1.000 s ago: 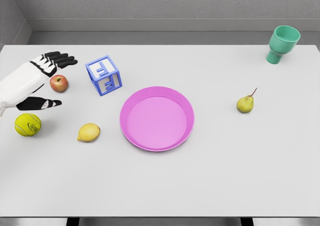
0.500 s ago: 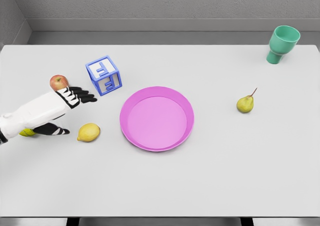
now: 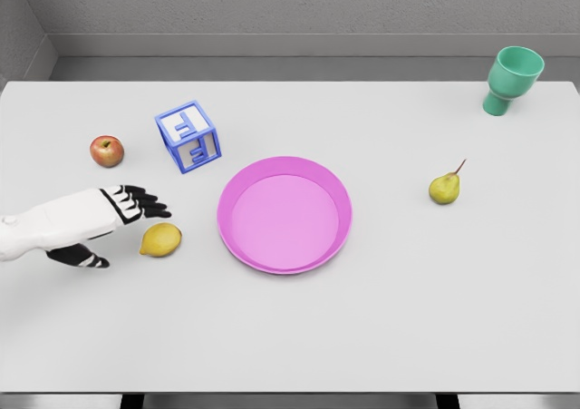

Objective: Put the lemon on the plate with left arm

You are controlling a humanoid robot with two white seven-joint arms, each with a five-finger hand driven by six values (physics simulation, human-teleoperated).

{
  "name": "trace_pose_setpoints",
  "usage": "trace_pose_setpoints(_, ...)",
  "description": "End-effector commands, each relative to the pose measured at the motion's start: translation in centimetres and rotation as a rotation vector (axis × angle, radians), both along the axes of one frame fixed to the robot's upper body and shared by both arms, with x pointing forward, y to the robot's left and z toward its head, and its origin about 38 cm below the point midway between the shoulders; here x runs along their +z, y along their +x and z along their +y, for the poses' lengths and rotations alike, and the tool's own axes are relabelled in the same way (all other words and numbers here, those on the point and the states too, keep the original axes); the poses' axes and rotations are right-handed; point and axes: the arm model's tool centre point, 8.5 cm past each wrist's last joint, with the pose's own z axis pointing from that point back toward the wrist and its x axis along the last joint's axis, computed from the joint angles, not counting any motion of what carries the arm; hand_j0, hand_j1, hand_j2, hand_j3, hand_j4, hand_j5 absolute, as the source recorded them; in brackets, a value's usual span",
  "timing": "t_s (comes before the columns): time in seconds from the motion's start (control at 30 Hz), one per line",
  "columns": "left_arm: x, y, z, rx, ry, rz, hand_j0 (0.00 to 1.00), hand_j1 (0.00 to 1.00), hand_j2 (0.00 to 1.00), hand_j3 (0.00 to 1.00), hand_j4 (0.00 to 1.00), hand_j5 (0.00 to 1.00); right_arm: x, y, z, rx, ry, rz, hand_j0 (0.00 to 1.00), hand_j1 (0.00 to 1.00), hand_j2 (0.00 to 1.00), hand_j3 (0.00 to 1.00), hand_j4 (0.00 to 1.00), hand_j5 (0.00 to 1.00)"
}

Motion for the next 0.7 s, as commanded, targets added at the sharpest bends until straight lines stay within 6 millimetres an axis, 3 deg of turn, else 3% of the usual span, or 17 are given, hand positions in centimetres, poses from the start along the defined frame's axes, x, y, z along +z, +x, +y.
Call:
trace_pose_setpoints(0.0,-0.4,-0.2,0.0,-0.005,0.011,0.015,1.00,1.00,1.00,1.00,1.00,1.00,0.0,0.0,0.0,-0.001,0.000,0.000,1.00,1.00,1.00,1.00,1.00,1.00)
trace_pose_setpoints(0.23,0.3,0.5,-0.9,-0.027,0.004,-0.011,0.99,0.99,0.99,0.99,0.99,0.99,0.0,0.0,0.0,-0.001,0.000,0.000,1.00,1.00,1.00,1.00,1.00,1.00)
trace_pose_setpoints(0.43,0.1,0.5,-1.5,-0.052,0.041,-0.022,0.85,0.85,0.85,0.85,0.85,0.85,0.0,0.0,0.0,-0.001,0.000,0.000,1.00,1.00,1.00,1.00,1.00,1.00)
trace_pose_setpoints(0.67,-0.3,0.3,-2.6,-0.088,0.053,-0.017,0.85,0.85,0.85,0.85,0.85,0.85,0.0,0.0,0.0,-0.001,0.000,0.000,1.00,1.00,1.00,1.00,1.00,1.00)
